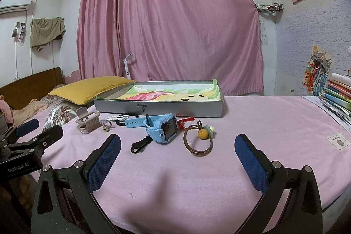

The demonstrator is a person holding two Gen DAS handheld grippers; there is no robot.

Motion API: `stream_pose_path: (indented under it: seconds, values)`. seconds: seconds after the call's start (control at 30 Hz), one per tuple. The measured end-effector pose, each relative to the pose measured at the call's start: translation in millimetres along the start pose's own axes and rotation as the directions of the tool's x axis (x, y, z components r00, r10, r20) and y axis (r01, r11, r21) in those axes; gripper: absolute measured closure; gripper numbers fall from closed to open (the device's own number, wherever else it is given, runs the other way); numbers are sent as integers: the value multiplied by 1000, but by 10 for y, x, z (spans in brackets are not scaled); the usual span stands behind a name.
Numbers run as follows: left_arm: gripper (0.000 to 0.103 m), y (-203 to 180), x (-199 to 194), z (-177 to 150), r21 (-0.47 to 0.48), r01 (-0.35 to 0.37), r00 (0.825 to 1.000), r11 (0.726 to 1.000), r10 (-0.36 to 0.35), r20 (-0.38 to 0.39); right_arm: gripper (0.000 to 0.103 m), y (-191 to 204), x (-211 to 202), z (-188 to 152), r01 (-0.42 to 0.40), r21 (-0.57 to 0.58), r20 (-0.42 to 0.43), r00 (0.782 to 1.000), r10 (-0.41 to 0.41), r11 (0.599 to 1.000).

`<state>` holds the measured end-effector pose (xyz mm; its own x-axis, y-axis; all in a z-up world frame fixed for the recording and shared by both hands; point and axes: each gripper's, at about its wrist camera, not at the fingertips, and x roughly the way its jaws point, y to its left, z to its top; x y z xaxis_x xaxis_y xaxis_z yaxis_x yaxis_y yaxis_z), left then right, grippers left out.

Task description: Organize jewelry

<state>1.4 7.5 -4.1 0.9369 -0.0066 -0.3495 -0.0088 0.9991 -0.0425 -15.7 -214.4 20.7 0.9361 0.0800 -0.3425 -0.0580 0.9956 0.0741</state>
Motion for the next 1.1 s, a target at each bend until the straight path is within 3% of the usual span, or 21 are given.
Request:
stream_pose_path:
  seconds: [1.1]
  values:
    - [1, -48, -22, 14, 1, -3, 1000, 1000, 3, 2, 1, 25, -1, -4, 0, 0, -1, 1000, 0, 1000]
